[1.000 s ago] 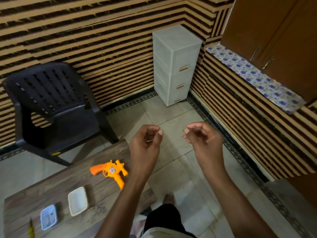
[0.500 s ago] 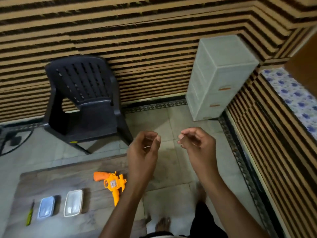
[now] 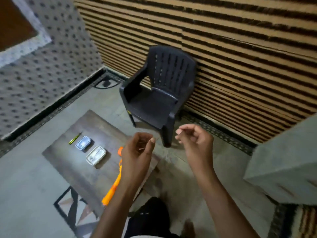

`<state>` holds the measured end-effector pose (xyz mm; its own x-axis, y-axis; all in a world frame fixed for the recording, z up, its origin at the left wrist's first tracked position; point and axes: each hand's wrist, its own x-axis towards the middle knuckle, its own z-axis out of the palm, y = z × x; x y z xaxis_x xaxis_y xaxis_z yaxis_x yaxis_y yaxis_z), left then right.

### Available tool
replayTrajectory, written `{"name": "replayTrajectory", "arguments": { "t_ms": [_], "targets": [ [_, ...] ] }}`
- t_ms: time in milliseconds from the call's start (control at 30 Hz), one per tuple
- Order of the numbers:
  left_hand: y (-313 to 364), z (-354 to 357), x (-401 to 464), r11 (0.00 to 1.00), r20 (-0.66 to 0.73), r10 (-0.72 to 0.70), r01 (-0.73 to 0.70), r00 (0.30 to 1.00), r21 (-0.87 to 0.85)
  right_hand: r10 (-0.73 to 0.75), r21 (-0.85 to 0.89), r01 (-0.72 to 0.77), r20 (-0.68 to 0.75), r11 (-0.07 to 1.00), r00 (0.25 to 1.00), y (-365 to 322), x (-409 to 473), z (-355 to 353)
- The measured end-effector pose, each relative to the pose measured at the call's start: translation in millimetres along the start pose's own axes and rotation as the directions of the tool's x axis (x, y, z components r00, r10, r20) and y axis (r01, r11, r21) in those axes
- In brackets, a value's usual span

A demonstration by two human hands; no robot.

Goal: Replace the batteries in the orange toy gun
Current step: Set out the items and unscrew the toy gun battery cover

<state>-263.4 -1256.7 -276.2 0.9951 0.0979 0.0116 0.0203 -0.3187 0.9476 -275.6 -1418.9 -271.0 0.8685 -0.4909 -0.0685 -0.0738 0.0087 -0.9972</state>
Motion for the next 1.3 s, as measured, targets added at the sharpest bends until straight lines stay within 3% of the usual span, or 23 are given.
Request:
{"name": "replayTrajectory", "arguments": {
  "t_ms": [400, 600, 833, 933, 1033, 1200, 1300],
  "targets": [
    [-38.6, -17.6, 124.4, 0.974, -0.215, -0.197, 0.165, 0.957, -0.158, 0.038, -0.158, 0.022, 0.367, 0.987, 0.929, 12.1, 122.6, 122.5],
    [-42.8, -46.5, 175.6, 0.952, -0.403, -0.276, 0.191, 0.872, -0.240, 0.010, -0.186, 0.104, 0.529, 0.977, 0.849, 15.0, 163.2, 206.3],
    [-68.8, -71.6, 205.6, 0.928, -0.635, -0.371, 0.251, 0.677, -0.275, 0.011, -0.148, 0.156, 0.760, 0.977, 0.650, 28.3, 199.0, 305.6],
    [-78.2, -75.7, 215.7, 0.909, -0.723, -0.413, 0.308, 0.554, -0.283, 0.039, -0.144, 0.166, 0.858, 0.975, 0.513, 34.7, 210.1, 340.9],
    [-76.7, -73.9, 226.9, 0.887, -0.818, -0.430, 0.350, 0.383, -0.302, 0.072, -0.149, 0.209, 0.939, 0.966, 0.336, 31.8, 222.1, 375.6],
    [-66.4, -72.6, 237.4, 0.859, -0.876, -0.448, 0.355, 0.177, -0.368, 0.079, -0.109, 0.196, 0.985, 0.975, 0.155, 16.7, 223.6, 414.4],
    [-57.4, -77.5, 237.7, 0.863, -0.906, -0.413, 0.357, 0.093, -0.357, 0.048, -0.057, 0.200, 0.998, 0.978, 0.051, 4.4, 214.5, 428.1]
  ]
}}
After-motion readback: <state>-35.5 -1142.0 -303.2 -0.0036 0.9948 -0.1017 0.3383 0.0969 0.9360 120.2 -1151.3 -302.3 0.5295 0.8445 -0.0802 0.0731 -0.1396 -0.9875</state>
